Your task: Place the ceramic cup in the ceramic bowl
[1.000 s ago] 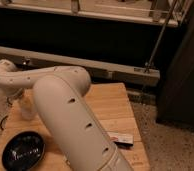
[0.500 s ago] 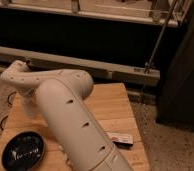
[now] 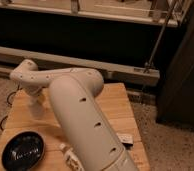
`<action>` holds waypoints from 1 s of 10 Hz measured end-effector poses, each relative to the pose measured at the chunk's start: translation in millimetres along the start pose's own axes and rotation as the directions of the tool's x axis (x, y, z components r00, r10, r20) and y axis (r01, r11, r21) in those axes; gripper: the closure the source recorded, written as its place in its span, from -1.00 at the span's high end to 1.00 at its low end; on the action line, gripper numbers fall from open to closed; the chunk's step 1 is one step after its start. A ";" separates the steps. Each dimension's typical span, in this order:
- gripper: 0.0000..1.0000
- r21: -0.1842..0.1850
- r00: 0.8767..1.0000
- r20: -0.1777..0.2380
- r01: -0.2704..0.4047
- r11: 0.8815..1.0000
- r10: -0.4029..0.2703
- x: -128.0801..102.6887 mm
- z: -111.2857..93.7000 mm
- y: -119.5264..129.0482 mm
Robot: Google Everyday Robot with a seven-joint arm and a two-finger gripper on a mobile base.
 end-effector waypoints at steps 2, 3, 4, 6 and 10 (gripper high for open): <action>-1.00 -0.007 1.000 -0.005 -0.012 1.000 0.012 8.2 0.0 12.8; -1.00 -0.011 1.000 -0.007 -0.016 1.000 0.016 9.5 2.0 17.5; -1.00 -0.015 1.000 -0.011 -0.019 1.000 0.019 10.0 4.2 20.9; -0.94 -0.021 0.999 -0.012 -0.045 0.999 0.045 15.9 9.3 30.5; -0.16 0.054 0.982 0.089 -0.172 0.984 0.167 25.7 -24.8 49.3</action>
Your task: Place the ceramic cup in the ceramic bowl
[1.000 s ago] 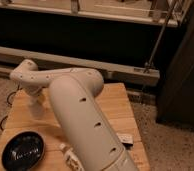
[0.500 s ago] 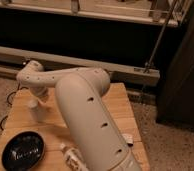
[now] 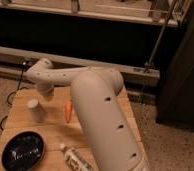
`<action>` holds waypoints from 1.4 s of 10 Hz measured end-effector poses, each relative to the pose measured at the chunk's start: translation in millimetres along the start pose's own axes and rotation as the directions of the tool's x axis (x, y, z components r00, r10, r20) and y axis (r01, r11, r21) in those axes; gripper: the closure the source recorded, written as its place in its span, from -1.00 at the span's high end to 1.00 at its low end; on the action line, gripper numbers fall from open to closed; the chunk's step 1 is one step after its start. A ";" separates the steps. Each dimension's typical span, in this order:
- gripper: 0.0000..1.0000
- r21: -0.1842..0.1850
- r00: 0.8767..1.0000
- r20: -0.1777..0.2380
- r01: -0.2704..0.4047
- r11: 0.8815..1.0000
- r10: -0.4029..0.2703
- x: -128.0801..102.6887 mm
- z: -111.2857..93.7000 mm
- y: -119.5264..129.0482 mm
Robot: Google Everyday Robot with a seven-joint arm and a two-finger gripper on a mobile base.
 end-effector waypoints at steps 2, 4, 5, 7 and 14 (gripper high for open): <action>0.24 0.029 0.999 0.041 -0.011 1.000 0.010 -3.2 -26.7 16.8; 0.56 0.044 0.998 0.066 0.013 0.999 -0.016 -14.5 -45.2 27.0; 0.60 0.054 0.997 0.071 0.024 0.998 -0.028 -19.6 -53.6 30.0; 0.60 0.066 0.996 0.074 0.048 0.997 -0.053 -31.7 -63.7 27.7; 0.60 0.068 0.983 0.037 0.174 0.982 -0.177 -96.9 -73.1 -15.5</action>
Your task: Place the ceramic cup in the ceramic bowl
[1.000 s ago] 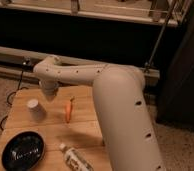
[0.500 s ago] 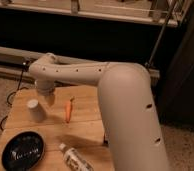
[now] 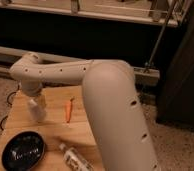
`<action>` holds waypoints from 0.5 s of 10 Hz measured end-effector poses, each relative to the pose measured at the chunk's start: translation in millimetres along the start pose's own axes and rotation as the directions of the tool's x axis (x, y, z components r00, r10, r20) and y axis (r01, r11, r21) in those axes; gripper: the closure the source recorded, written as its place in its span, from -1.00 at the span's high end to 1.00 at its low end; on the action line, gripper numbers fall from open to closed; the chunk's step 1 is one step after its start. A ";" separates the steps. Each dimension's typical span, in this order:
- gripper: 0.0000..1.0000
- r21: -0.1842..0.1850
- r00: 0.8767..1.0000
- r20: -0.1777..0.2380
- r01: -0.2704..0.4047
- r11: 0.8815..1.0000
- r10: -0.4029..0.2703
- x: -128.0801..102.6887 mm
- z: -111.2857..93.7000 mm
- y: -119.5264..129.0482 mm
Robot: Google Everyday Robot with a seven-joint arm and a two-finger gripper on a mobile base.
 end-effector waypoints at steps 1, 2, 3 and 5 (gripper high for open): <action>0.60 -0.006 1.000 -0.003 0.012 1.000 -0.012 -5.6 3.7 -5.2; 0.60 -0.017 1.000 -0.010 0.022 1.000 -0.023 -9.1 10.3 -9.3; 0.56 -0.029 0.999 -0.013 0.028 0.999 -0.029 -11.3 18.1 -11.7; 0.17 -0.063 1.000 -0.019 0.024 0.998 -0.025 -7.9 42.2 -11.7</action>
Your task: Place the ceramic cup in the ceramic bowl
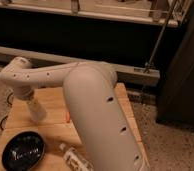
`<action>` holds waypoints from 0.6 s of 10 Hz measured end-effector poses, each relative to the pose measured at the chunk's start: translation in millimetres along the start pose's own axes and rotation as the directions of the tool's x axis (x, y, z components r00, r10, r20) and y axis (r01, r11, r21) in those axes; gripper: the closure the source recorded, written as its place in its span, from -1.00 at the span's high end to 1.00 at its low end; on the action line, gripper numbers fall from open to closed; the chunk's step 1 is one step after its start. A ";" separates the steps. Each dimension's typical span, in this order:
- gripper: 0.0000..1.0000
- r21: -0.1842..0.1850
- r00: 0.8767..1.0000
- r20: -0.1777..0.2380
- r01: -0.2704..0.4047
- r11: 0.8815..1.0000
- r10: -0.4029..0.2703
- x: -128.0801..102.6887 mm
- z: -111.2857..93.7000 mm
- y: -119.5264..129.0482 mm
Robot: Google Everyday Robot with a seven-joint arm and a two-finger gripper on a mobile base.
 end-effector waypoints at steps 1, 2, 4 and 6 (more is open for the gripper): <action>-0.03 -0.015 1.000 -0.004 -0.008 1.000 0.008 4.8 10.9 1.4; -0.19 -0.026 1.000 -0.006 -0.014 1.000 0.014 7.7 19.1 2.0; -0.64 -0.045 1.000 -0.012 -0.016 0.999 0.016 11.4 36.1 1.9; -0.96 -0.061 1.000 -0.019 -0.005 0.998 0.004 12.7 46.7 5.0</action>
